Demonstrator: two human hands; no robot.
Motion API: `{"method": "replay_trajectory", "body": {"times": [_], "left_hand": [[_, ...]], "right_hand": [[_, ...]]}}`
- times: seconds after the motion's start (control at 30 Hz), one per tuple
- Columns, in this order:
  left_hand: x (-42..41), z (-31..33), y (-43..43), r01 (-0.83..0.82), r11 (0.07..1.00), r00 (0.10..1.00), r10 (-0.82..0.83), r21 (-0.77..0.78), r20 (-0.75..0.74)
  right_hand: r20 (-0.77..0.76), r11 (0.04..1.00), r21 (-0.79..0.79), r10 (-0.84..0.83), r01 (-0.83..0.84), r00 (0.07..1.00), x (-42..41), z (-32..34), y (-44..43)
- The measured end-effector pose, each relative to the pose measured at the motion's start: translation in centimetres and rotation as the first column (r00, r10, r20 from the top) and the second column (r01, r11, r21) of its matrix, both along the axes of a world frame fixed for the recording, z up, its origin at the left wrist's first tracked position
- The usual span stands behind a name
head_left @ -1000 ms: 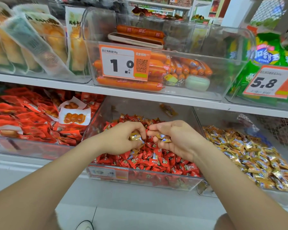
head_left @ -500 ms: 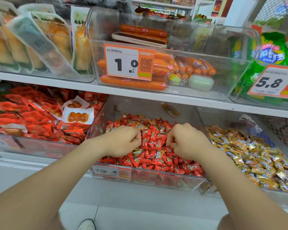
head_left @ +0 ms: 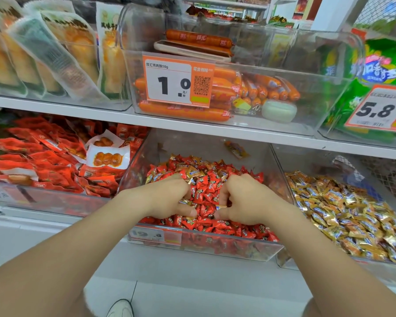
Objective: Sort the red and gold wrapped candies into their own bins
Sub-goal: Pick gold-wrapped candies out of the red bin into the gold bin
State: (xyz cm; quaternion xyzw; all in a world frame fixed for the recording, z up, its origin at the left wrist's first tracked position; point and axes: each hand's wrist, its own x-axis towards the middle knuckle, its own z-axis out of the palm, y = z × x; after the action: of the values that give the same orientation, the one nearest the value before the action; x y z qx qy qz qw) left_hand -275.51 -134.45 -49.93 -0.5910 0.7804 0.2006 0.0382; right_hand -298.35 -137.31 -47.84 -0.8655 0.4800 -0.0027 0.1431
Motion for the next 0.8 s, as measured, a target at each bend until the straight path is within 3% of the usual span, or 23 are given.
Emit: {"method": "replay_trajectory", "body": {"times": [0.1, 0.33, 0.53, 0.67, 0.8], "left_hand": [[0.2, 0.6, 0.2, -0.012, 0.999, 0.996, 0.016, 0.041, -0.083], [0.0, 0.9, -0.2, 0.051, 0.995, 0.992, -0.041, 0.086, -0.123], [0.6, 1.5, -0.3, 0.07, 0.993, 0.991, -0.058, 0.097, -0.117], [1.3, 1.9, 0.1, -0.026, 1.0, 0.943, 0.027, 0.009, -0.333], [2.3, 1.9, 0.2, -0.268, 0.962, 0.781, 0.183, -0.056, -0.597]], "right_hand": [[0.136, 1.0, 0.021, -0.022, 0.019, 0.99, -0.3, 0.8, 0.4], [0.41, 0.991, 0.083, -0.129, 0.104, 0.903, -0.4, 1.6, 0.3], [0.463, 0.984, 0.15, -0.154, 0.094, 0.873, 1.1, 1.3, 0.5], [0.468, 0.982, 0.16, -0.162, 0.097, 0.869, 2.3, 0.6, 0.6], [0.479, 0.978, 0.07, -0.205, 0.196, 0.853, 3.2, 0.0, -0.1]]}}
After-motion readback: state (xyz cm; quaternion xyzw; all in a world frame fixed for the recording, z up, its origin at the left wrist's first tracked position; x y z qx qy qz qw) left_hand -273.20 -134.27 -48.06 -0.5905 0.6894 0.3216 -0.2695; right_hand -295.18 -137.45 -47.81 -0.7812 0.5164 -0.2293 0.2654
